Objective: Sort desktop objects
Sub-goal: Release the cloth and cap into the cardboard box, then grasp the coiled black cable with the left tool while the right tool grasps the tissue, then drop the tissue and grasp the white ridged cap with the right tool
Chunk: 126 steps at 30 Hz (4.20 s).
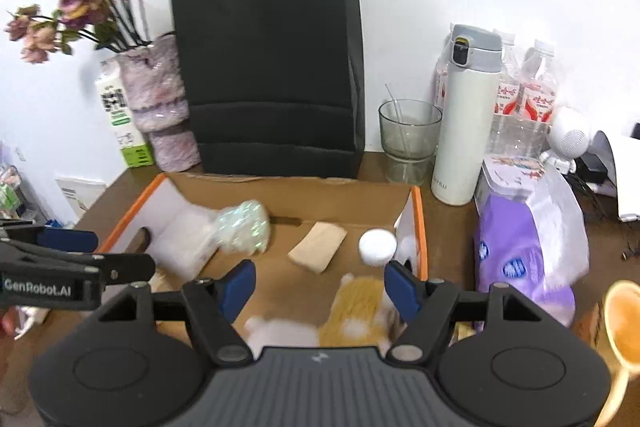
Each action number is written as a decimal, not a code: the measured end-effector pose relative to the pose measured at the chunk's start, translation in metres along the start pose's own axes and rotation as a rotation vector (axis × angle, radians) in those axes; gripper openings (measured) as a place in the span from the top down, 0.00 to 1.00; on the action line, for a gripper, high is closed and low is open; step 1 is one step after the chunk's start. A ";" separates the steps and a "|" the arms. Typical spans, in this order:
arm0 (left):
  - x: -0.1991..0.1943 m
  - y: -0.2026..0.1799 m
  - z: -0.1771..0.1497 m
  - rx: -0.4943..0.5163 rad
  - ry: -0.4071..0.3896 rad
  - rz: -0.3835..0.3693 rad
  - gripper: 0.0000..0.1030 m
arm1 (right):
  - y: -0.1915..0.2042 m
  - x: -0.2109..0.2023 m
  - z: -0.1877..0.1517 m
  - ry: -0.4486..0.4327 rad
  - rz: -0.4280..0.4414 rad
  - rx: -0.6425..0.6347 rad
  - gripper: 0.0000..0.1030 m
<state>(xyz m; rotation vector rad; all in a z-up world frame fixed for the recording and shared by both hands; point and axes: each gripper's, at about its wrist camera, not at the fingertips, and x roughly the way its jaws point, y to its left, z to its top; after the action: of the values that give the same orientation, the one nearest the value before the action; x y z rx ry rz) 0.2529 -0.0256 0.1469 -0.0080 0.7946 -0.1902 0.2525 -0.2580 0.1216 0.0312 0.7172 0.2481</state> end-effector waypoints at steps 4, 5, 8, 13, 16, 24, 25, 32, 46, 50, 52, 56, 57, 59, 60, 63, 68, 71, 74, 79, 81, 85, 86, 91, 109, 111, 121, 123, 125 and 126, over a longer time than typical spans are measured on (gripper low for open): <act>-0.030 -0.005 -0.037 0.044 -0.039 0.067 0.07 | 0.008 -0.035 -0.029 -0.003 0.024 0.007 0.29; -0.040 -0.004 -0.049 0.033 -0.062 0.067 0.07 | 0.009 -0.044 -0.039 0.001 0.029 0.012 0.28; -0.072 -0.003 -0.094 0.012 -0.125 0.016 0.04 | 0.011 -0.073 -0.081 -0.032 0.087 0.026 0.18; -0.099 -0.008 -0.182 -0.004 -0.187 -0.016 0.01 | 0.019 -0.101 -0.168 -0.066 0.083 0.017 0.18; -0.102 -0.013 -0.222 -0.006 -0.193 -0.027 0.01 | 0.028 -0.116 -0.211 -0.115 0.074 0.006 0.18; -0.080 -0.019 -0.256 0.028 -0.151 -0.050 0.01 | 0.025 -0.107 -0.252 -0.078 0.057 0.069 0.18; -0.081 -0.017 -0.256 0.015 -0.166 -0.049 0.01 | 0.023 -0.106 -0.251 -0.080 0.056 0.083 0.18; -0.072 -0.014 -0.251 -0.010 -0.162 -0.028 0.01 | 0.014 -0.104 -0.250 -0.099 0.072 0.145 0.18; -0.051 0.012 -0.183 -0.019 -0.195 -0.012 0.14 | 0.030 -0.073 -0.180 -0.162 0.064 -0.018 0.28; -0.029 0.003 -0.151 0.095 -0.115 -0.038 0.23 | 0.037 -0.040 -0.156 -0.125 0.044 -0.072 0.31; -0.008 -0.004 -0.141 0.178 -0.036 -0.079 0.25 | 0.040 -0.021 -0.149 -0.090 0.026 -0.083 0.38; 0.020 -0.012 -0.138 0.259 0.063 -0.087 0.67 | 0.039 -0.010 -0.156 -0.106 0.023 -0.085 0.64; 0.021 -0.012 -0.139 0.263 0.053 -0.091 0.68 | 0.036 -0.011 -0.157 -0.118 0.040 -0.072 0.76; 0.016 -0.011 -0.144 0.259 0.026 -0.078 0.68 | 0.028 -0.017 -0.158 -0.150 0.083 -0.041 0.87; 0.011 -0.010 -0.146 0.256 0.008 -0.082 0.68 | 0.026 -0.019 -0.159 -0.170 0.079 -0.033 0.87; -0.005 -0.006 -0.149 0.229 -0.038 -0.099 0.69 | 0.027 -0.021 -0.162 -0.207 0.042 -0.045 0.87; -0.034 -0.005 -0.149 0.170 -0.110 -0.076 0.71 | 0.033 -0.023 -0.166 -0.216 0.046 -0.062 0.87; -0.044 -0.003 -0.147 0.135 -0.118 -0.089 0.71 | 0.038 -0.026 -0.169 -0.239 0.050 -0.077 0.89; -0.050 -0.002 -0.148 0.119 -0.101 -0.076 0.73 | 0.042 -0.037 -0.175 -0.280 0.057 -0.088 0.90; -0.087 0.009 -0.155 -0.019 -0.151 -0.143 0.75 | 0.044 -0.080 -0.192 -0.318 0.098 -0.016 0.90; -0.098 0.011 -0.163 -0.070 -0.154 -0.149 0.75 | 0.048 -0.095 -0.203 -0.290 0.142 -0.003 0.90; -0.129 0.018 -0.190 -0.111 -0.221 -0.119 0.75 | 0.060 -0.116 -0.232 -0.213 0.151 -0.047 0.90; -0.140 0.020 -0.196 -0.107 -0.252 -0.103 0.75 | 0.062 -0.120 -0.239 -0.189 0.146 -0.062 0.90; -0.167 0.029 -0.231 -0.128 -0.250 -0.099 0.75 | 0.060 -0.123 -0.267 -0.038 0.119 -0.037 0.89; -0.149 0.059 -0.265 -0.206 -0.200 -0.102 0.69 | 0.150 -0.094 -0.244 -0.033 0.271 -0.257 0.42; -0.139 0.062 -0.267 -0.211 -0.154 -0.076 0.80 | 0.157 -0.082 -0.240 -0.003 0.273 -0.247 0.44; -0.152 0.067 -0.268 -0.200 -0.218 -0.076 0.89 | 0.159 -0.101 -0.236 -0.091 0.243 -0.229 0.63; -0.156 0.061 -0.267 -0.184 -0.240 -0.075 0.92 | 0.150 -0.123 -0.232 -0.163 0.236 -0.215 0.62; -0.158 0.055 -0.263 -0.158 -0.258 -0.070 0.92 | 0.138 -0.142 -0.229 -0.209 0.216 -0.186 0.62; -0.159 0.051 -0.261 -0.145 -0.266 -0.070 0.92 | 0.130 -0.150 -0.228 -0.225 0.211 -0.160 0.62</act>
<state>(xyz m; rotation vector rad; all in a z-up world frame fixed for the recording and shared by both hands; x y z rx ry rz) -0.0331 0.0688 0.0722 -0.1946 0.5415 -0.1933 -0.0335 -0.1798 0.0614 -0.0173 0.4684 0.4954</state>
